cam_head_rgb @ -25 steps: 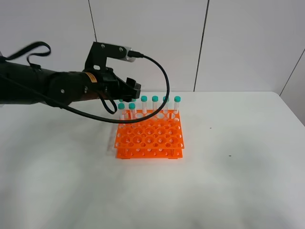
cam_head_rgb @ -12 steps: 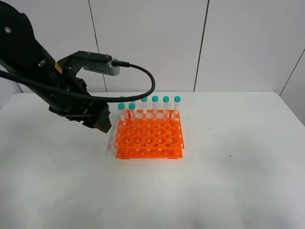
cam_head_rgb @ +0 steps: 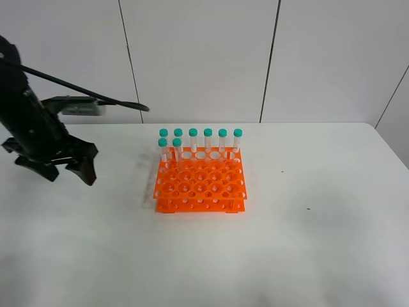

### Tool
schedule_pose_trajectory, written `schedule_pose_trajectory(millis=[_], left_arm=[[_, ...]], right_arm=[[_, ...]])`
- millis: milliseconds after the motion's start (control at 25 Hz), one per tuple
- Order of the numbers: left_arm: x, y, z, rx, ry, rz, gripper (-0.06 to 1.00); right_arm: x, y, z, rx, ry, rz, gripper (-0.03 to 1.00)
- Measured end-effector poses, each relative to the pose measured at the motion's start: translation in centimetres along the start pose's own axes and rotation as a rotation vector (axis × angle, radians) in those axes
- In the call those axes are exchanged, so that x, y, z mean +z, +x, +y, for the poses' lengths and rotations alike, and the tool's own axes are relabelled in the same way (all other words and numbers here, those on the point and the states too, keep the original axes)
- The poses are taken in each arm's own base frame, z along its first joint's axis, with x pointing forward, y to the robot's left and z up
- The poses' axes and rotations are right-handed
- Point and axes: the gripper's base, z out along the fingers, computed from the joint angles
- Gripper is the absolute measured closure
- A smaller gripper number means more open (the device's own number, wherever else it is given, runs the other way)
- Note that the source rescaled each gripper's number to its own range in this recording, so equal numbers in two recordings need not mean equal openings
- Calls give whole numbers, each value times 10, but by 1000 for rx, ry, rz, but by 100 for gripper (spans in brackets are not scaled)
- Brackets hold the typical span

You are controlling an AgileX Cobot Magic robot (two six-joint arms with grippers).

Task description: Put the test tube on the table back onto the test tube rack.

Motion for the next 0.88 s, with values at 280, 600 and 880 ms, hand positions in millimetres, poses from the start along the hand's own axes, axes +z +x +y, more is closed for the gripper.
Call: schedule_pose_trajectory(millis=[280,600,880], left_arm=[[-21,29,35,-118,-35,18,3],[-47,130,15,-117,-33,7,3],[-62,219,-2,-177,-57,-286,3]], right_arm=[[0,0,0,0,0,0,-3],[0,0,0,0,0,0,-3],[0,0,0,0,0,0,-3]])
